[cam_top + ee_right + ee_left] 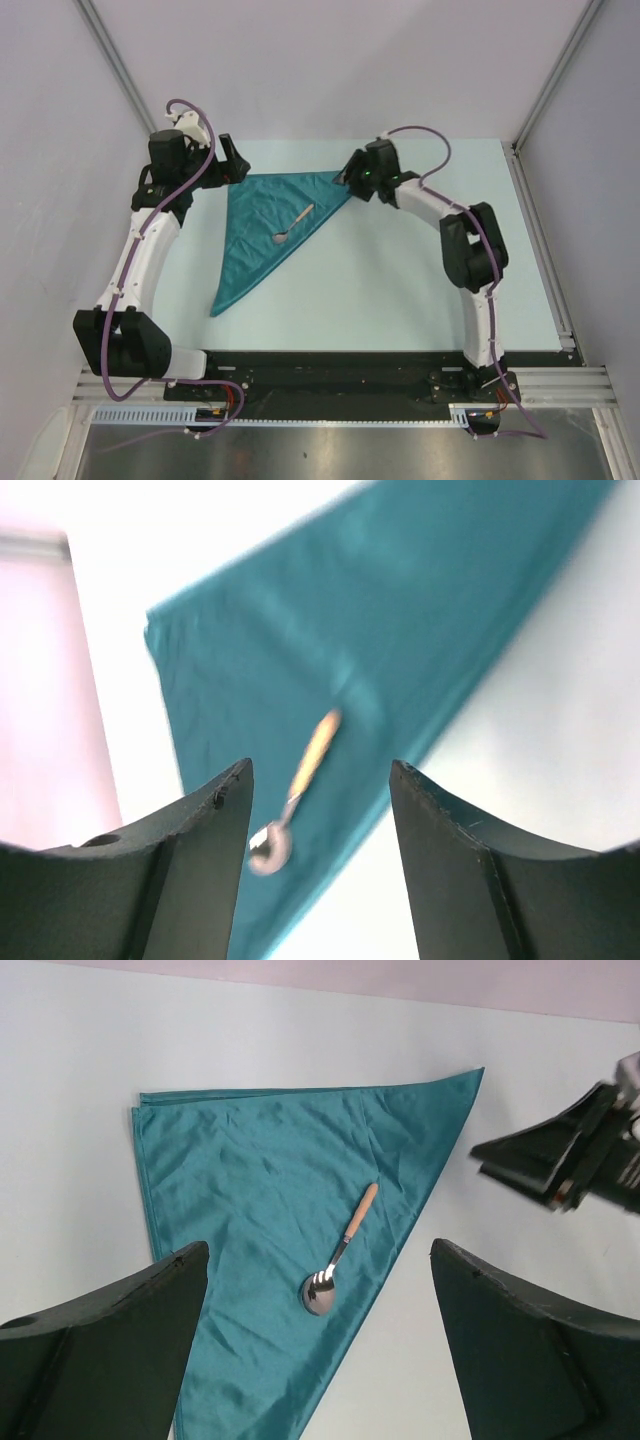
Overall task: Fold the napkin, place the utensils inside, and roll it up
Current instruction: Place the utensil onto the napkin, then fold the napkin
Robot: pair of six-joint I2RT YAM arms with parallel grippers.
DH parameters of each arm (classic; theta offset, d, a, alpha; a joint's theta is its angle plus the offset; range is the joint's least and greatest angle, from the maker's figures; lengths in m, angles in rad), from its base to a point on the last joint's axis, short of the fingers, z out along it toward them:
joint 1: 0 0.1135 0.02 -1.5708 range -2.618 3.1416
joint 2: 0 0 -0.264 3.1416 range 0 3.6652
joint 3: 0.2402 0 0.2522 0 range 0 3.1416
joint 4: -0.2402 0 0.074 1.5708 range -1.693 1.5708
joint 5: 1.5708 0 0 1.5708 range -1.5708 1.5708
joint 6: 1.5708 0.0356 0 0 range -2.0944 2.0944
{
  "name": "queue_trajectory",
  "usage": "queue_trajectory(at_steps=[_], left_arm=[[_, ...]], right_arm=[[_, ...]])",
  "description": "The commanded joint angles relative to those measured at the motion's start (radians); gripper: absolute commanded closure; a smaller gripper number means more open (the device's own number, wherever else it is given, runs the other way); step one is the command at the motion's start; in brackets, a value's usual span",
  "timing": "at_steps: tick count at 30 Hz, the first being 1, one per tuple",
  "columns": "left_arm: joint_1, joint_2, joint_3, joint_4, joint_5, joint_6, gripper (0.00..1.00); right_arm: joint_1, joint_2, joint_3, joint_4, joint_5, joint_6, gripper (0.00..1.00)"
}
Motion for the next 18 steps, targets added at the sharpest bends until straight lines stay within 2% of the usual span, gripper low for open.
queue_trajectory(at_steps=[1, 8, 18], left_arm=[[0.009, -0.013, -0.003, 0.027, 0.018, -0.014, 0.03], [0.009, 0.005, -0.003, 0.026, 0.024, -0.016, 0.03], [0.009, 0.033, 0.002, 0.017, 0.031, -0.016, 0.03]], right_arm=[[-0.144, -0.005, -0.032, 0.055, -0.164, -0.153, 0.39], [-0.29, 0.116, 0.029, 0.104, -0.292, -0.186, 0.4], [-0.311, 0.343, 0.219, 0.11, -0.332, -0.148, 0.41]])
